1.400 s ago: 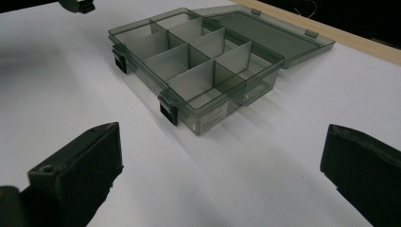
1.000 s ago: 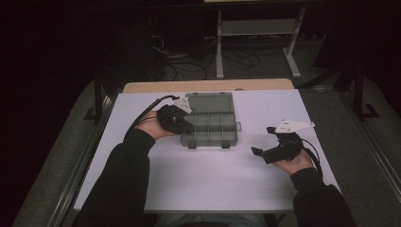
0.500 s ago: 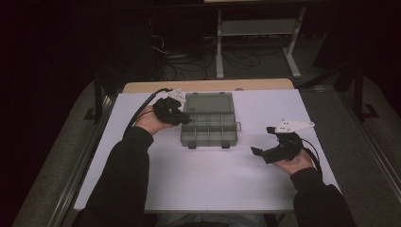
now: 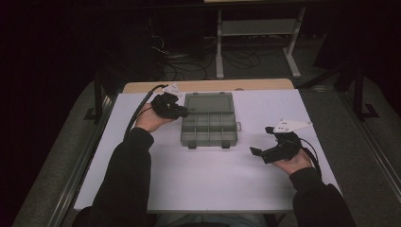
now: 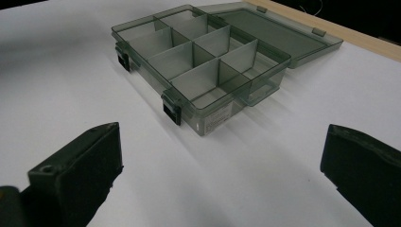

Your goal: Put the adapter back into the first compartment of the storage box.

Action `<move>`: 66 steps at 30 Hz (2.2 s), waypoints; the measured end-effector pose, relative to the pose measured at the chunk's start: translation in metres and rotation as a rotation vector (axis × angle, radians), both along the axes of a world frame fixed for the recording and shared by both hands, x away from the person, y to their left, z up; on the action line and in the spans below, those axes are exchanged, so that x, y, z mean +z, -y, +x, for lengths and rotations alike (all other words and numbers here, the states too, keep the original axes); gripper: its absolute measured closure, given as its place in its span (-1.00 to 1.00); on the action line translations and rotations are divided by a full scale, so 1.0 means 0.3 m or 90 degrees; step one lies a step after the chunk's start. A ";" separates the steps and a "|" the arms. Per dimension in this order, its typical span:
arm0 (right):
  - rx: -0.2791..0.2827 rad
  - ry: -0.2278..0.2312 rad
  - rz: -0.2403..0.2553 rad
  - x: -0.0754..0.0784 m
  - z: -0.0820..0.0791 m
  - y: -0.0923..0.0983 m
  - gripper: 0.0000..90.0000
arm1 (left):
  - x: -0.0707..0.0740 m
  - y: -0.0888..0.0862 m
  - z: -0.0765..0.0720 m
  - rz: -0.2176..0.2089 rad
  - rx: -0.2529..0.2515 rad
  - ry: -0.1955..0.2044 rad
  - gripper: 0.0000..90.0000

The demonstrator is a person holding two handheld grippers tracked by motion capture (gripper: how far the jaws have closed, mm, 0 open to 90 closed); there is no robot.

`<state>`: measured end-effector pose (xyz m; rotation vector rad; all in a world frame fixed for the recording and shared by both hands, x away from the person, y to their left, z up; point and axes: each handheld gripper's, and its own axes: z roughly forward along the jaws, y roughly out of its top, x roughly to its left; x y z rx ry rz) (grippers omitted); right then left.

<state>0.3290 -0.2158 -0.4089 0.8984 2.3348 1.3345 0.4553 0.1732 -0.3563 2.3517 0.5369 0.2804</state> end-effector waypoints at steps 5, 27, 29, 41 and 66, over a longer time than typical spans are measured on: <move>0.001 0.000 0.001 0.000 0.001 0.000 -1.00 | -0.016 0.006 0.004 0.010 -0.007 0.008 0.69; 0.001 -0.001 -0.005 -0.003 0.001 -0.004 -1.00 | -0.115 0.044 0.050 0.030 -0.013 -0.030 0.69; 0.001 -0.001 -0.005 -0.003 0.001 -0.004 -1.00 | -0.125 0.045 0.053 0.031 -0.013 -0.036 0.69; 0.002 0.000 -0.006 -0.002 -0.001 -0.005 -1.00 | -0.127 0.039 0.052 0.040 0.005 -0.035 0.38; 0.001 0.002 -0.007 -0.001 -0.001 -0.005 -1.00 | -0.010 -0.021 -0.034 -0.046 -0.021 -0.001 -0.49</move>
